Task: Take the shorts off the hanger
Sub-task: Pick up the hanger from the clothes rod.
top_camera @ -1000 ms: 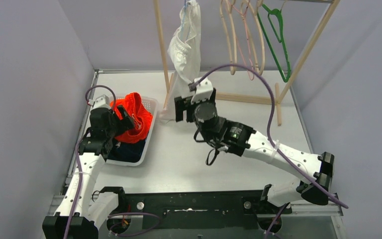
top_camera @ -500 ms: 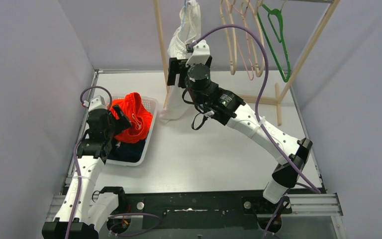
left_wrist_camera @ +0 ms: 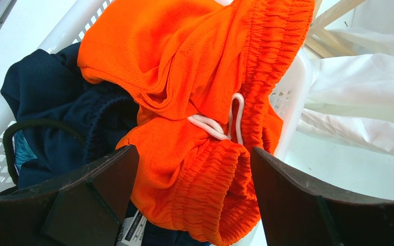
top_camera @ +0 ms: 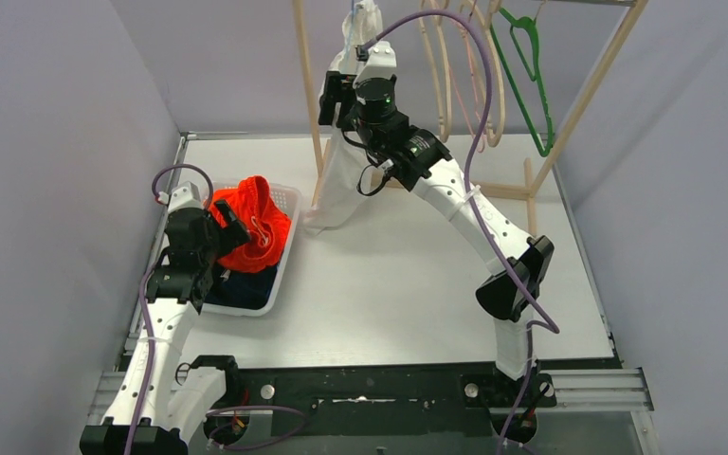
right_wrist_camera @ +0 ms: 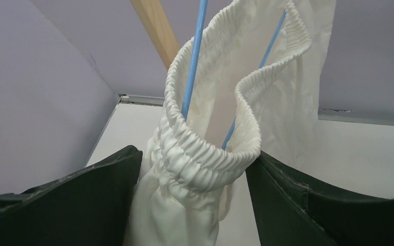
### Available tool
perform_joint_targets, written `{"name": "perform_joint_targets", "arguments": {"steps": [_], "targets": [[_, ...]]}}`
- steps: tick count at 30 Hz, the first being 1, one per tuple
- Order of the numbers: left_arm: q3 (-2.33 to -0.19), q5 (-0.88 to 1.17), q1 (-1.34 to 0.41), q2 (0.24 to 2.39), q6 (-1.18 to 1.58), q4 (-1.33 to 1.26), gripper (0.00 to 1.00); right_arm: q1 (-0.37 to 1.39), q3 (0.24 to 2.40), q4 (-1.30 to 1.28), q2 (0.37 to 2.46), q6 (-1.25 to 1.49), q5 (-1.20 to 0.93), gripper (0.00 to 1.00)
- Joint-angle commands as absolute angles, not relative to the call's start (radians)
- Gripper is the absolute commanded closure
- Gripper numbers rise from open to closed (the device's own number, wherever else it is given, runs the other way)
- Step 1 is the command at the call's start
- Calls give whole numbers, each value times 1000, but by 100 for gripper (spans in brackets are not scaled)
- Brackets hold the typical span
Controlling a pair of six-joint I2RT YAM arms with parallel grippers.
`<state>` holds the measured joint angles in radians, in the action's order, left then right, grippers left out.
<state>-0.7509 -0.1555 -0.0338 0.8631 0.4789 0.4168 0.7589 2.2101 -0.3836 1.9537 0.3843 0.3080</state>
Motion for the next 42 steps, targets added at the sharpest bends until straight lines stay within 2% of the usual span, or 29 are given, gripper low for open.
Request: {"name": "perform_joint_targets", "arguments": {"steps": [1,4,11,17,25,30,38,42], "targets": [[-770,-138,-34,842,478,374,20,752,2296,-391,1965,370,291,29],[-768,-135,-34,842,477,371,20,753,2286,-389,1959,344,372,46],[-765,-123,-32,847,477,368,20,758,2257,-351,1914,241,518,77],[-762,-110,-32,848,476,363,20,758,2160,-225,1848,156,592,98],[-760,-108,-32,848,475,362,20,759,2028,7,1767,75,639,100],[-762,-113,-31,847,476,364,20,766,2022,51,1758,20,631,100],[-766,-132,-31,841,477,371,20,789,1932,-11,1696,49,587,100],[-766,-143,-31,842,479,378,20,816,1943,-205,1658,99,457,100]]}}
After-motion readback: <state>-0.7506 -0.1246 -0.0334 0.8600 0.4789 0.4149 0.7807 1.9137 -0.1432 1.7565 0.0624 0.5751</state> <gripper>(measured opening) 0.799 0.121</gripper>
